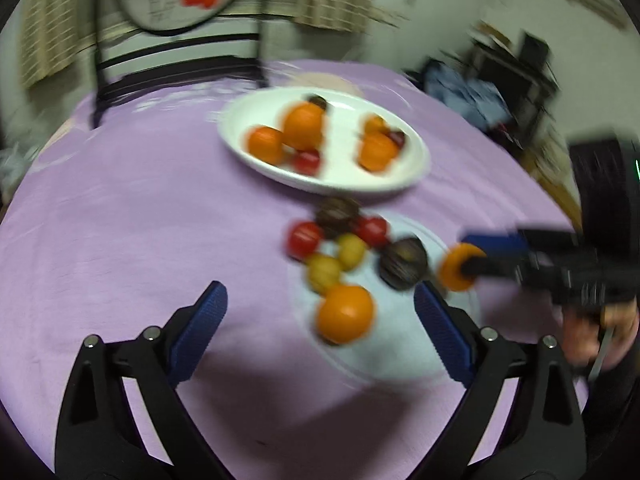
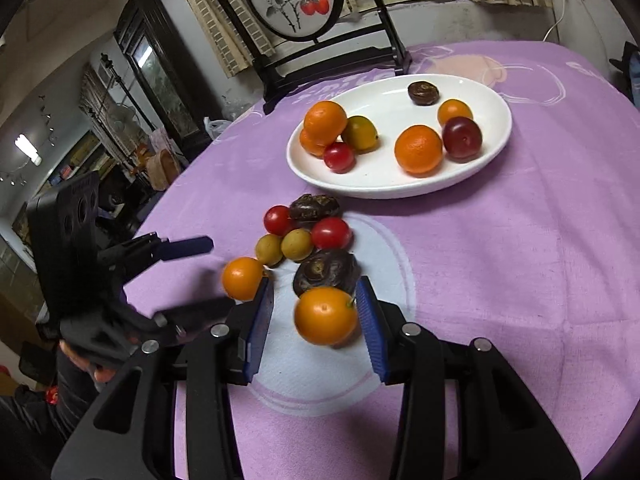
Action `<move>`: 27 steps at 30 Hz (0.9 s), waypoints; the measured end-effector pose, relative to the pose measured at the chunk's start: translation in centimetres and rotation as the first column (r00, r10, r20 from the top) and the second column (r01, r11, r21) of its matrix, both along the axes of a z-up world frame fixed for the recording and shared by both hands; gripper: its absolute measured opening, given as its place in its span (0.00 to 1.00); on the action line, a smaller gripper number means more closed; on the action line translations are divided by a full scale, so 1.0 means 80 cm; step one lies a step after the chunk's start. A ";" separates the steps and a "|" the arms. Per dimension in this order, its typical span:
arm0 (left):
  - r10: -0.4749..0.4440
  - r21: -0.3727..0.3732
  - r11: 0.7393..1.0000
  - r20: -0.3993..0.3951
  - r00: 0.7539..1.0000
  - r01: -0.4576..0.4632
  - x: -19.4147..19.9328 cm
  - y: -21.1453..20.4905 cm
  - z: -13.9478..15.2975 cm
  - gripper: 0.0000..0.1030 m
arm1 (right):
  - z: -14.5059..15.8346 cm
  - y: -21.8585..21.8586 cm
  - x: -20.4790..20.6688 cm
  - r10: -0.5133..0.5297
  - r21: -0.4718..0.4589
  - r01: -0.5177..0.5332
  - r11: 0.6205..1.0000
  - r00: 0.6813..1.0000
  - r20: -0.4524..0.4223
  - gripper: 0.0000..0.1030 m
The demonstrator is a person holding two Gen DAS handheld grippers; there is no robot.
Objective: Organize fruits
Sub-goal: 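Grasp a small orange fruit with the left tool while the right tool grasps an orange kumquat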
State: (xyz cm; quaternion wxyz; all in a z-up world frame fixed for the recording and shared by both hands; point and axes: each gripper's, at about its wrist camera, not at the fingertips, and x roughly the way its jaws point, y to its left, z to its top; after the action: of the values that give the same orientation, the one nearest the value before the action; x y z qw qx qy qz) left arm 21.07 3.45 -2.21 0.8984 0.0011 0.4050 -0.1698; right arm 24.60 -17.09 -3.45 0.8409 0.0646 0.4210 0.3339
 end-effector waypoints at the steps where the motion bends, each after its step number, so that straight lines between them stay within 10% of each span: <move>1: -0.017 0.021 1.000 -0.007 1.000 0.017 -0.001 -0.010 -0.004 0.89 | 0.000 0.001 -0.001 0.003 0.001 -0.003 1.000 1.000 0.001 0.42; 11: -0.042 0.066 0.997 -0.082 0.996 0.048 0.007 -0.031 -0.032 0.54 | -0.008 0.011 -0.011 0.003 -0.146 0.003 0.989 0.999 0.038 0.40; 15: -0.040 0.064 0.997 -0.092 0.995 0.046 0.008 -0.032 -0.034 0.54 | -0.005 0.013 -0.023 0.027 -0.269 0.009 0.963 0.991 0.129 0.45; 27: -0.030 0.054 0.998 -0.105 0.994 0.036 0.011 -0.028 -0.039 0.45 | -0.034 0.014 -0.028 0.087 -0.340 -0.067 0.938 0.995 0.044 0.43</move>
State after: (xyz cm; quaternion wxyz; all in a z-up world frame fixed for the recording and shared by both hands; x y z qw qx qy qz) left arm 21.99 1.21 -5.32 0.8727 0.0239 0.4560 -0.1731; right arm 22.38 -15.94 -6.16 0.8377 -0.1071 0.4497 0.2907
